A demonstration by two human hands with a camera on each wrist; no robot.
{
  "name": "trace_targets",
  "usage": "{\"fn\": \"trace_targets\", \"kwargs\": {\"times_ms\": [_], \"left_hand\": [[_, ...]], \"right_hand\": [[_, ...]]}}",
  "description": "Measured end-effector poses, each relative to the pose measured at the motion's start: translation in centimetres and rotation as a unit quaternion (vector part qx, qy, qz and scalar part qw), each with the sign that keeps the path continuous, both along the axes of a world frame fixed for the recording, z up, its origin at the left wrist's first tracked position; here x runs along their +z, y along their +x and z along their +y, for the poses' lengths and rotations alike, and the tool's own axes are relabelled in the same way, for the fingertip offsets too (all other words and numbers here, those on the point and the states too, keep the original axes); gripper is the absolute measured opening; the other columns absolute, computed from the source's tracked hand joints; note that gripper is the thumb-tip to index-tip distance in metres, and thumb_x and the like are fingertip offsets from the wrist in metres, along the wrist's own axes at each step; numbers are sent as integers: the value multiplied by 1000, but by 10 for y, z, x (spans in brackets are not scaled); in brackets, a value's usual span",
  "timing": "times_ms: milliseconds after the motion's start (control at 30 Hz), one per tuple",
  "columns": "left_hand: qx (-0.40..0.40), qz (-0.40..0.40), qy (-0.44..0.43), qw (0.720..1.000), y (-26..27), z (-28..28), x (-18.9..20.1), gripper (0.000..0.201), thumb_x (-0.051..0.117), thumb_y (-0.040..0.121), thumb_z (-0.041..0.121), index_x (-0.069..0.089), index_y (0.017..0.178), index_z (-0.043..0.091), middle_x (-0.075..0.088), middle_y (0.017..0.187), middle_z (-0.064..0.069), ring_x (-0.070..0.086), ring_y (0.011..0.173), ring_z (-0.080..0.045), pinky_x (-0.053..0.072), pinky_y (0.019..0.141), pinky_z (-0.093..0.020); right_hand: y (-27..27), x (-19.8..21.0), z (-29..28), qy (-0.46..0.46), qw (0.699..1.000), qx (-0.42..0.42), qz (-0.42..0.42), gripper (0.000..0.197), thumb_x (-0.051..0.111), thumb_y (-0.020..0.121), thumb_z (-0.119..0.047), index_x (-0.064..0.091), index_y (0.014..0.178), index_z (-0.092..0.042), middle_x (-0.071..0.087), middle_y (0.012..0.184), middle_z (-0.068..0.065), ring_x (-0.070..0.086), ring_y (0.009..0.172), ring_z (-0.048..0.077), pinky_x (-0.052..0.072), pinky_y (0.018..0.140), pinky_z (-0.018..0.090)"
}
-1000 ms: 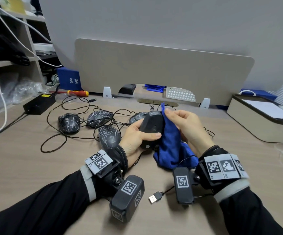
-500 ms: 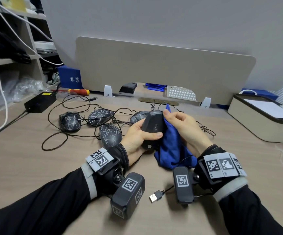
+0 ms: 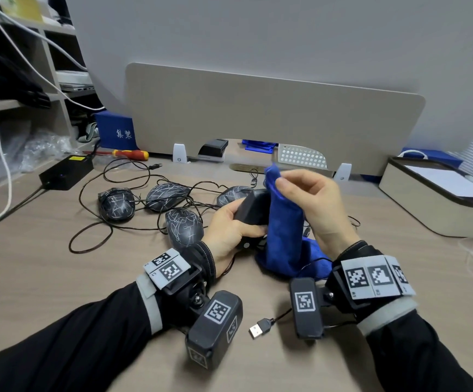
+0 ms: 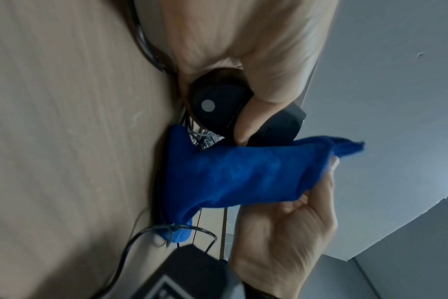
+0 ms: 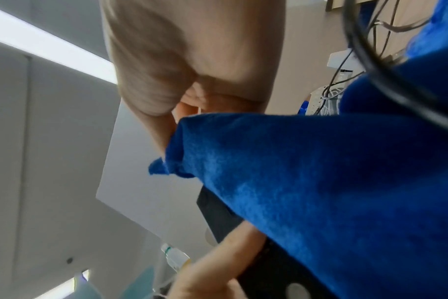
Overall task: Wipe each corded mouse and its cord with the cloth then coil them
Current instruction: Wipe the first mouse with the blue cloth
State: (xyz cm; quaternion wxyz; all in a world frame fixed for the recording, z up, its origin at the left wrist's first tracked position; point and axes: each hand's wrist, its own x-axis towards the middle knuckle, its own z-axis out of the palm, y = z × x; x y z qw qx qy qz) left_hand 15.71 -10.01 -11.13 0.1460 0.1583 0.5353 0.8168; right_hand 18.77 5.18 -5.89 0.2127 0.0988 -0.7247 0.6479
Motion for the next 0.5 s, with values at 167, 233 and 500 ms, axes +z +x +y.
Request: {"fn": "trace_targets", "kwargs": {"times_ms": [167,233,500], "left_hand": [[13,22,-25,999,0,1,-2,54,67,72,-22,68,116,9,73,101,-11,68,90,-23,56,77,-34],[22,26,-32,999,-1,2,-3,52,69,71,-21,69,113,8,72,100,-12,66,91,-25,55,80,-36],[27,31,-51,998,-1,2,-3,48,67,73,-22,69,110,9,71,89,-7,65,84,-22,54,79,-37]], "right_hand": [[-3,-2,-2,71,994,-83,18,11,73,86,-3,74,82,-13,71,79,-2,62,70,-1,48,69,13],[-3,-2,-2,96,992,-80,19,12,73,86,-5,75,81,-15,72,79,0,62,71,1,49,70,14],[-2,3,-5,137,986,-90,9,13,71,85,-2,75,78,-11,73,78,10,58,68,4,49,68,16]]}}
